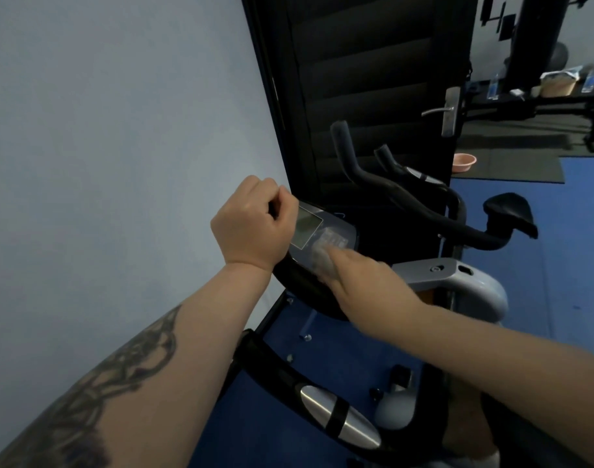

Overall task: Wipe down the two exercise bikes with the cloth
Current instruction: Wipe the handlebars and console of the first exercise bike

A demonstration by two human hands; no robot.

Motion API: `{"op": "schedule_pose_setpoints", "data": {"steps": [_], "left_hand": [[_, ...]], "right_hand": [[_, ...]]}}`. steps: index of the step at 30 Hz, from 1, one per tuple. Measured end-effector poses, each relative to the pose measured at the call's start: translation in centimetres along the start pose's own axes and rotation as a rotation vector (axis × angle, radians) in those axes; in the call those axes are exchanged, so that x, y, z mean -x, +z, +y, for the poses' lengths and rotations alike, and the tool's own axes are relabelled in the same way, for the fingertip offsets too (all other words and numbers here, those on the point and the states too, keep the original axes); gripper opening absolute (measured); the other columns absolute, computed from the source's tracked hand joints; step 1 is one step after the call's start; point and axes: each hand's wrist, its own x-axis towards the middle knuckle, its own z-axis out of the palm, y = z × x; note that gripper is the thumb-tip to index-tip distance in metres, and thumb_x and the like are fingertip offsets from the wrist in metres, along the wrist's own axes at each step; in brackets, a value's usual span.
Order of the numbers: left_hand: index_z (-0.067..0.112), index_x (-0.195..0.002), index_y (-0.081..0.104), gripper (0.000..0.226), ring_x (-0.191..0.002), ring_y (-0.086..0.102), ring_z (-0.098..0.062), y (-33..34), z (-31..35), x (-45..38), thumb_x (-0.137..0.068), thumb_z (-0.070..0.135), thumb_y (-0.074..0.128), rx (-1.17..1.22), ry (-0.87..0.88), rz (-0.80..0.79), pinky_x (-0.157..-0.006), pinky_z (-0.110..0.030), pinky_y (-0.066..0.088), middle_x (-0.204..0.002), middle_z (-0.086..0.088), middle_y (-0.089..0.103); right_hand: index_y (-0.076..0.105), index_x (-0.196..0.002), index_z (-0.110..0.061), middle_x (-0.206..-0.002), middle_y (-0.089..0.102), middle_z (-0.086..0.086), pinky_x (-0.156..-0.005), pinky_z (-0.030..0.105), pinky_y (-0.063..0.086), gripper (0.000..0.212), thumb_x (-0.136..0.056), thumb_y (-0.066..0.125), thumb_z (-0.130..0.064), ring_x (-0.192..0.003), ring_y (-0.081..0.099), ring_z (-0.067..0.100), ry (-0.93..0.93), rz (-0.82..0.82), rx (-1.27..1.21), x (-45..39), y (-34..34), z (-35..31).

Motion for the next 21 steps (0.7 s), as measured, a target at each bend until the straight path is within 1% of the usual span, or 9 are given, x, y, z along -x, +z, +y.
{"op": "schedule_pose_setpoints", "data": {"steps": [2, 4, 7, 9, 10, 14, 17, 19, 21], "left_hand": [[0.021, -0.056, 0.036, 0.031, -0.048, 0.031, -0.015, -0.2, 0.0, 0.0, -0.083, 0.017, 0.051, -0.007, 0.006, 0.001, -0.046, -0.022, 0.019, -0.058, 0.007, 0.035], [0.022, -0.057, 0.034, 0.032, -0.048, 0.03, -0.014, -0.2, 0.0, 0.0, -0.082, 0.016, 0.052, -0.001, 0.016, -0.006, -0.046, -0.021, 0.017, -0.058, 0.008, 0.034], [0.023, -0.057, 0.032, 0.034, -0.047, 0.028, -0.015, 0.0, 0.0, 0.0, -0.082, 0.015, 0.053, 0.003, 0.018, 0.007, -0.044, -0.021, 0.017, -0.058, 0.008, 0.032], [0.023, -0.057, 0.032, 0.034, -0.047, 0.029, -0.015, 0.1, -0.1, 0.1, -0.082, 0.015, 0.053, 0.003, 0.022, 0.009, -0.043, -0.022, 0.018, -0.058, 0.008, 0.032], [0.023, -0.057, 0.032, 0.033, -0.048, 0.029, -0.016, 0.1, -0.1, 0.0, -0.083, 0.015, 0.053, 0.0, 0.02, 0.011, -0.044, -0.022, 0.018, -0.058, 0.008, 0.032], [0.023, -0.057, 0.032, 0.033, -0.047, 0.029, -0.016, -0.1, 0.0, 0.0, -0.083, 0.015, 0.052, 0.0, 0.022, -0.004, -0.044, -0.023, 0.018, -0.058, 0.007, 0.033], [0.023, -0.057, 0.032, 0.032, -0.047, 0.03, -0.017, -0.1, 0.1, 0.0, -0.082, 0.016, 0.051, 0.015, 0.016, -0.002, -0.043, -0.023, 0.019, -0.057, 0.007, 0.033], [0.022, -0.057, 0.032, 0.032, -0.047, 0.03, -0.018, -0.1, 0.1, 0.0, -0.082, 0.015, 0.051, 0.01, 0.012, 0.002, -0.043, -0.023, 0.019, -0.057, 0.007, 0.033], [0.022, -0.056, 0.033, 0.032, -0.047, 0.03, -0.017, -0.2, 0.2, -0.1, -0.082, 0.015, 0.051, 0.004, 0.004, -0.005, -0.044, -0.023, 0.018, -0.057, 0.006, 0.033]], "right_hand": [[0.007, -0.154, -0.025, -0.149, 0.036, 0.001, -0.079, 0.029, 0.045, 0.064, -0.102, 0.043, -0.028, -0.107, 0.06, 0.025, -0.018, 0.016, -0.039, -0.6, 1.2, -2.1], [0.0, -0.155, -0.027, -0.145, 0.037, -0.002, -0.072, 0.024, 0.04, 0.068, -0.102, 0.042, -0.031, -0.104, 0.058, 0.02, -0.105, 0.008, 0.006, 0.3, 1.6, -2.4], [0.019, -0.152, -0.026, -0.139, 0.044, -0.005, -0.085, 0.03, 0.048, 0.056, -0.101, 0.041, -0.029, -0.108, 0.057, 0.018, -0.156, -0.081, -0.018, 1.4, 0.3, 0.6], [0.034, -0.143, -0.025, -0.131, 0.052, -0.004, -0.087, 0.036, 0.048, 0.042, -0.102, 0.036, -0.034, -0.106, 0.059, 0.019, -0.148, -0.071, 0.062, 0.8, -0.2, 1.8], [0.037, -0.141, -0.026, -0.129, 0.055, -0.005, -0.087, 0.038, 0.048, 0.04, -0.103, 0.033, -0.037, -0.106, 0.06, 0.02, -0.136, -0.052, 0.077, 0.3, -0.2, 1.5], [0.027, -0.147, -0.032, -0.138, 0.047, -0.007, -0.086, 0.04, 0.05, 0.045, -0.103, 0.037, -0.035, -0.108, 0.06, 0.021, -0.145, -0.043, -0.109, 0.7, 1.0, -0.2], [0.03, -0.143, -0.037, -0.139, 0.044, -0.014, -0.085, 0.035, 0.05, 0.044, -0.1, 0.038, -0.032, -0.11, 0.058, 0.015, -0.191, -0.142, 0.013, 2.0, -0.7, 3.7], [0.037, -0.137, -0.039, -0.133, 0.048, -0.012, -0.088, 0.036, 0.047, 0.038, -0.099, 0.034, -0.037, -0.112, 0.058, 0.016, -0.101, -0.164, 0.068, 2.4, -1.7, 6.1], [0.04, -0.137, -0.038, -0.132, 0.051, -0.011, -0.091, 0.038, 0.046, 0.037, -0.1, 0.036, -0.036, -0.113, 0.057, 0.018, -0.028, -0.101, -0.049, 2.6, -1.4, 5.5]]}}
